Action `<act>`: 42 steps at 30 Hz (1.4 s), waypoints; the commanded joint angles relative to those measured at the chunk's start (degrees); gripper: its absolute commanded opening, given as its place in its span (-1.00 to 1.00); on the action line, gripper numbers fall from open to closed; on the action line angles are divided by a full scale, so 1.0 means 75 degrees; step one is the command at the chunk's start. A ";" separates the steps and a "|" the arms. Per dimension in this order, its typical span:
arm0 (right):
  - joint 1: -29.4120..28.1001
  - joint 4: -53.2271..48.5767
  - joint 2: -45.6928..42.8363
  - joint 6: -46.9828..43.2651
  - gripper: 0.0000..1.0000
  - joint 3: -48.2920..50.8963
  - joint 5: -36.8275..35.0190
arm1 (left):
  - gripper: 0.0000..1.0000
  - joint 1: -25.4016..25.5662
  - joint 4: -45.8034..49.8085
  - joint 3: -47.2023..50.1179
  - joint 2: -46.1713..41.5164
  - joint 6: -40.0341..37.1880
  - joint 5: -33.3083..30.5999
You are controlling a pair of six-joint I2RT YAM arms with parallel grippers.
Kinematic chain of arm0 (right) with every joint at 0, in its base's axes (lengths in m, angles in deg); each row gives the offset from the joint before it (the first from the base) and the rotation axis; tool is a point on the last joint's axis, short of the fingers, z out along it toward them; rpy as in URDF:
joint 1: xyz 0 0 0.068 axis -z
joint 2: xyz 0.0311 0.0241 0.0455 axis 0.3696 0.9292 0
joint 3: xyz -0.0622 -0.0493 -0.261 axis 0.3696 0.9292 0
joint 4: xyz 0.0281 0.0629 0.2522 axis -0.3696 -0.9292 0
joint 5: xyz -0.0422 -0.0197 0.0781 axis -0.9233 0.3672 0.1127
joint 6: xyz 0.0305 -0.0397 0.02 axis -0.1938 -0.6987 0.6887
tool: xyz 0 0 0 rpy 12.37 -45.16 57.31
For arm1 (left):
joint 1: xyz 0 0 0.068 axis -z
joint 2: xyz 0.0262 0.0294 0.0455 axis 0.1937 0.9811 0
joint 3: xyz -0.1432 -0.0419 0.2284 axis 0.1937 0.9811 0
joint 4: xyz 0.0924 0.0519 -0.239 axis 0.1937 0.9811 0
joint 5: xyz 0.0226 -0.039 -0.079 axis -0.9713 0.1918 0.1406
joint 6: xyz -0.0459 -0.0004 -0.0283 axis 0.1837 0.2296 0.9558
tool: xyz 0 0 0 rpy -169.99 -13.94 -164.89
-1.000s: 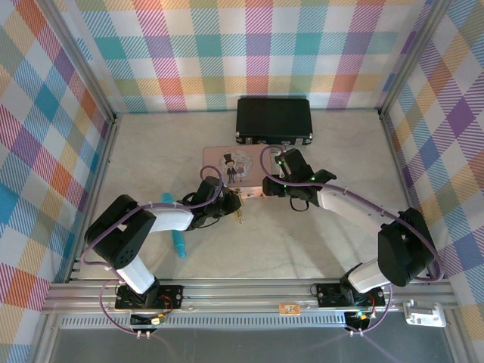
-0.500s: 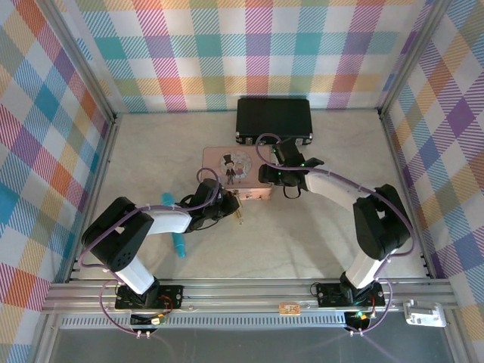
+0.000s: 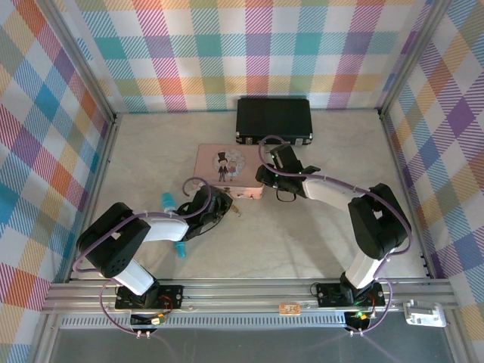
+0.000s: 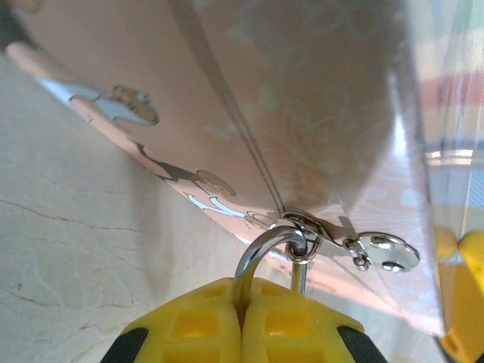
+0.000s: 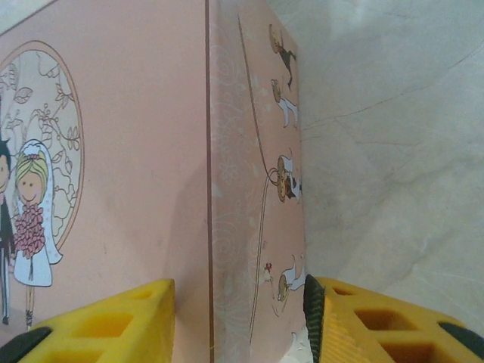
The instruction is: Unlock the padlock with the key
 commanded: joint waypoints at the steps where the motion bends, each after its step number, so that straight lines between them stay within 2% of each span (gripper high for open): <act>1: 0.0134 -0.0264 -0.0106 0.0610 -0.08 0.0477 -0.0476 | -1.00 0.0028 0.0149 0.0131 -0.0028 0.1245 -0.1233; 6: 0.0128 -0.0032 -0.0347 0.0865 -0.13 0.0826 -0.0463 | -1.00 0.0126 0.0370 0.0059 0.0165 0.2288 -0.1860; 12: 0.0113 0.0093 -0.0239 0.0964 -0.17 0.0829 -0.0391 | -1.00 0.0242 0.0904 0.0129 -0.0097 0.3019 -0.3096; 17: 0.0091 0.0363 -0.0173 0.0692 -0.10 0.0594 0.0078 | -1.00 0.0231 0.1095 -0.0047 -0.0113 0.2925 -0.3357; 21: 0.0032 0.0854 -0.0356 0.0545 0.11 0.0665 0.0323 | -1.00 0.0104 0.0755 -0.0023 -0.0062 0.2600 -0.3207; 25: -0.0091 0.0689 -0.0554 0.0341 0.29 0.0571 0.0180 | -1.00 -0.0023 0.0694 0.0137 -0.0131 0.2619 -0.3313; 35: -0.0165 0.0480 -0.1069 0.0326 0.30 0.0844 -0.0188 | -1.00 -0.0144 -0.0081 0.0211 -0.0035 0.3192 -0.3729; 36: -0.0177 0.0458 -0.1086 0.0311 0.30 0.0830 -0.0216 | -1.00 -0.0136 -0.0065 0.0164 -0.0068 0.3066 -0.3808; 39: -0.0200 0.0408 -0.1111 0.0227 0.30 0.0777 -0.0202 | -1.00 -0.0133 0.1002 -0.0146 -0.0382 0.2830 -0.4079; 42: -0.0202 0.0352 -0.1149 0.0168 0.31 0.0758 -0.0218 | -1.00 -0.0144 0.0968 0.0048 -0.0829 0.2172 -0.4292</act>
